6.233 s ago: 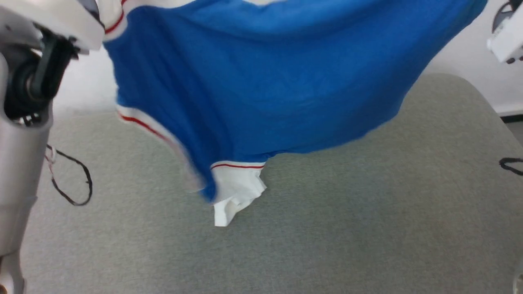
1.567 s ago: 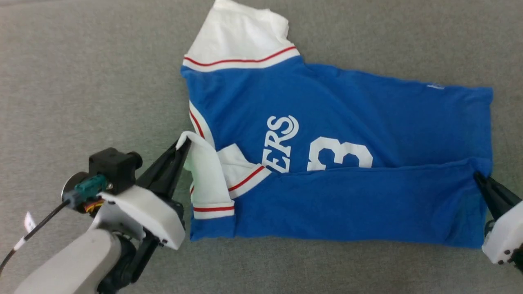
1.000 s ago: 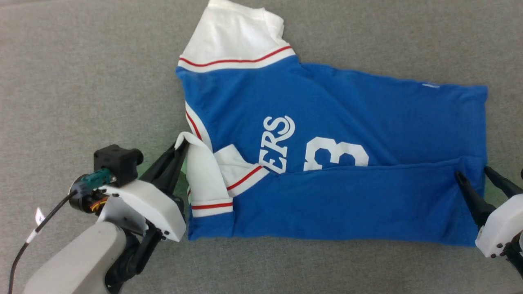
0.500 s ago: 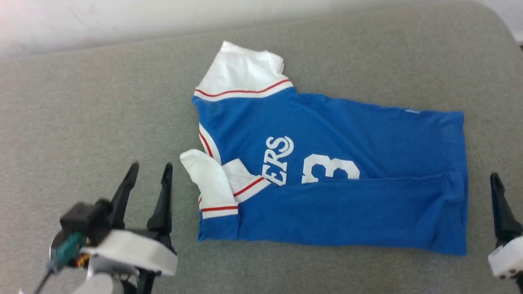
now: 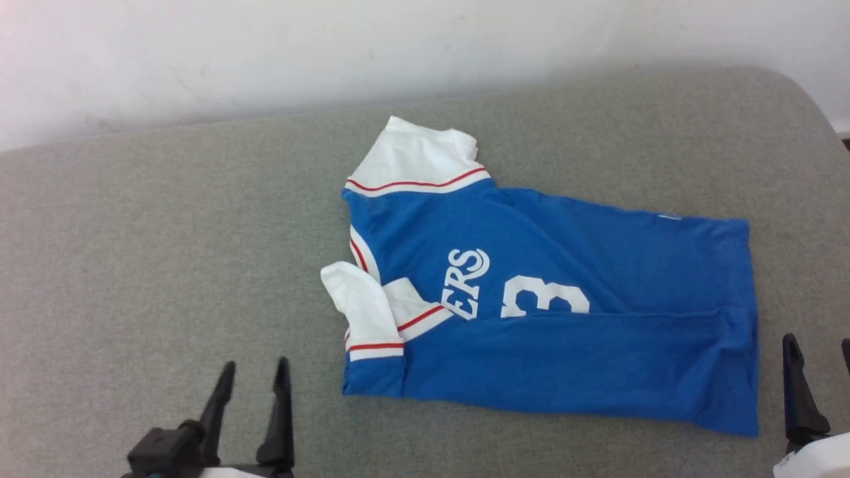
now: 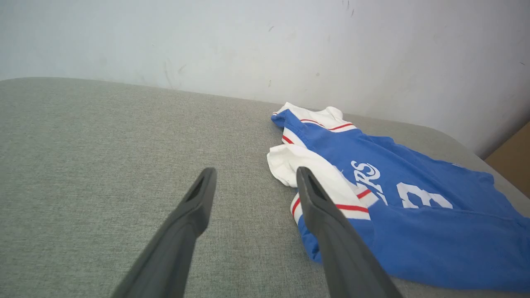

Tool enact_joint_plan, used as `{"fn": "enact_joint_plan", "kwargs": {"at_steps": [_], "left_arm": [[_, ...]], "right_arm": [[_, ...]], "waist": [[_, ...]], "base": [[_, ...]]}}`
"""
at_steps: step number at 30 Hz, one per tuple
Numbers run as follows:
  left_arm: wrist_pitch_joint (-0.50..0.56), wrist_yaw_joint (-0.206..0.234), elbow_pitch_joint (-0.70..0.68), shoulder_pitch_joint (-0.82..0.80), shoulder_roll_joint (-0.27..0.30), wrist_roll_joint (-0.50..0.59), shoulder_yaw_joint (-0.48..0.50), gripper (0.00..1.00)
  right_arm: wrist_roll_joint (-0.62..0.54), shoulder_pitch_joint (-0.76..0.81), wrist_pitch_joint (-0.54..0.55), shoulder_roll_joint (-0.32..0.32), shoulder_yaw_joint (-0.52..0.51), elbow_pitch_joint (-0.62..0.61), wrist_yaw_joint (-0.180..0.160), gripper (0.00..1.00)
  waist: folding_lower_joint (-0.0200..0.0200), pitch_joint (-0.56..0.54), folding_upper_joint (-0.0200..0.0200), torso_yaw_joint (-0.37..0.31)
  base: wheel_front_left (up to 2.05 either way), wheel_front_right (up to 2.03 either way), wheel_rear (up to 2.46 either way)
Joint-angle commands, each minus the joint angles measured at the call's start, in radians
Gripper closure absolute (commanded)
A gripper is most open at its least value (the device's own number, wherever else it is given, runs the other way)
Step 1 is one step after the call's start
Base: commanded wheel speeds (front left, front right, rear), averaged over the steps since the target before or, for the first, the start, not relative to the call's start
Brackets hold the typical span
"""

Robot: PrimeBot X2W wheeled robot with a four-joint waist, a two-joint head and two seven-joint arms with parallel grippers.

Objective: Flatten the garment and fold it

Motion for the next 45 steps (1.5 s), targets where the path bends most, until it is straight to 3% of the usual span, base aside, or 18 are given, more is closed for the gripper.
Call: {"fn": "enact_joint_plan", "kwargs": {"at_steps": [1,16,27,28,30,37,45], "left_arm": [[0.024,-0.015,0.005,-0.017,0.015,0.012,-0.012,0.0],[0.476,-0.056,0.045,-0.266,0.027,-0.019,-0.17,0.0],[0.629,-0.053,0.172,-0.317,-0.02,-0.091,-0.205,0.0],[0.647,-0.056,0.19,-0.321,-0.024,-0.101,-0.209,0.09],[0.675,-0.057,0.216,-0.328,-0.034,-0.118,-0.214,1.0],[0.632,-0.047,0.224,-0.332,-0.041,-0.128,-0.181,1.0],[0.589,-0.028,0.162,-0.289,-0.024,-0.112,-0.173,1.0]], "right_arm": [[-0.005,0.004,0.006,0.005,-0.003,-0.01,-0.001,0.0],[0.024,-0.02,0.02,0.006,0.038,0.02,-0.001,0.0],[0.021,-0.055,0.01,0.006,0.048,0.049,-0.001,0.0],[0.02,-0.057,0.011,0.006,0.049,0.051,-0.001,0.0],[0.016,-0.062,0.016,0.006,0.054,0.054,-0.001,0.0],[0.01,-0.099,0.057,-0.042,0.058,0.049,-0.001,0.0],[0.032,-0.063,0.243,-0.05,-0.003,0.097,-0.001,0.0]], "waist": [[0.0002,-0.012,0.0,0.008],[0.0002,0.061,0.0,-0.012],[0.0002,0.115,0.0,-0.041],[0.0002,0.116,0.0,-0.043],[0.0002,0.121,0.0,-0.048],[0.0002,0.12,0.0,-0.064],[0.0002,0.127,0.0,-0.045]], "base": [[0.0,0.0,0.0],[0.0,0.0,0.0],[0.0,0.0,0.0],[0.0,0.0,0.0],[0.0,0.0,0.0],[0.0,0.0,0.0],[0.0,0.0,0.0]]}}
